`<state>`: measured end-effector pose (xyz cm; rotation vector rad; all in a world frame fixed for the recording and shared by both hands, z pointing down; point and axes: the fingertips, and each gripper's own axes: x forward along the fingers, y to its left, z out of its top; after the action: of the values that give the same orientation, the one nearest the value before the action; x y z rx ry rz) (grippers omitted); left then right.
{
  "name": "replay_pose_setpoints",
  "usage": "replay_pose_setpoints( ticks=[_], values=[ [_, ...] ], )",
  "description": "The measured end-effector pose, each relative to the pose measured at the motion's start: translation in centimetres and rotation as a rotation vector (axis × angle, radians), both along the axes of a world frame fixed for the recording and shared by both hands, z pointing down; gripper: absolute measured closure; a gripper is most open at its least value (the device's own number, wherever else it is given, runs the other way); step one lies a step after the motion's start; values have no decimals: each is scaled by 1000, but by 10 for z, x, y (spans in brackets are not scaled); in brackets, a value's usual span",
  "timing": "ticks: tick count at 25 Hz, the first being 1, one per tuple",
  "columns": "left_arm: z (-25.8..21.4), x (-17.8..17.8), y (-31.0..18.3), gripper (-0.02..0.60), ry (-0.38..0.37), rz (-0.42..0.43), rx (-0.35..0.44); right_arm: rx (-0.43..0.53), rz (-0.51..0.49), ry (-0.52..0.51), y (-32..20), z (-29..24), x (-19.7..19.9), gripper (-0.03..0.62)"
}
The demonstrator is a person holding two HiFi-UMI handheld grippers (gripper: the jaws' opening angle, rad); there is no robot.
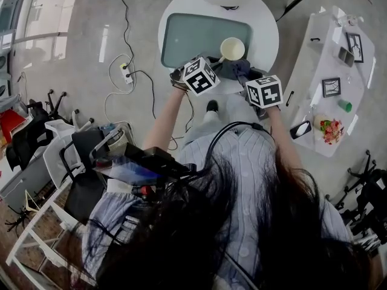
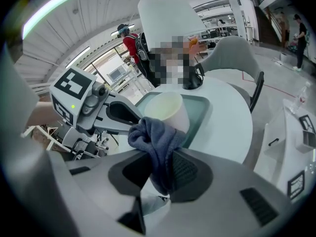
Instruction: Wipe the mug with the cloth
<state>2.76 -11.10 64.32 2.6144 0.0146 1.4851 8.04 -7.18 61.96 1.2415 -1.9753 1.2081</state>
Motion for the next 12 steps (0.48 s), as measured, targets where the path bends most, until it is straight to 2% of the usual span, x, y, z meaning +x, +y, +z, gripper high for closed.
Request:
replay_pose_setpoints(
  ticks=[8,12],
  values=[
    [3,-30,-6,523,-80,190,12,5,-9,12,-4,1,8,496],
    [2,-37,-7,523,-94,214,22,10,-14,18,-7,-2,8,496]
  ],
)
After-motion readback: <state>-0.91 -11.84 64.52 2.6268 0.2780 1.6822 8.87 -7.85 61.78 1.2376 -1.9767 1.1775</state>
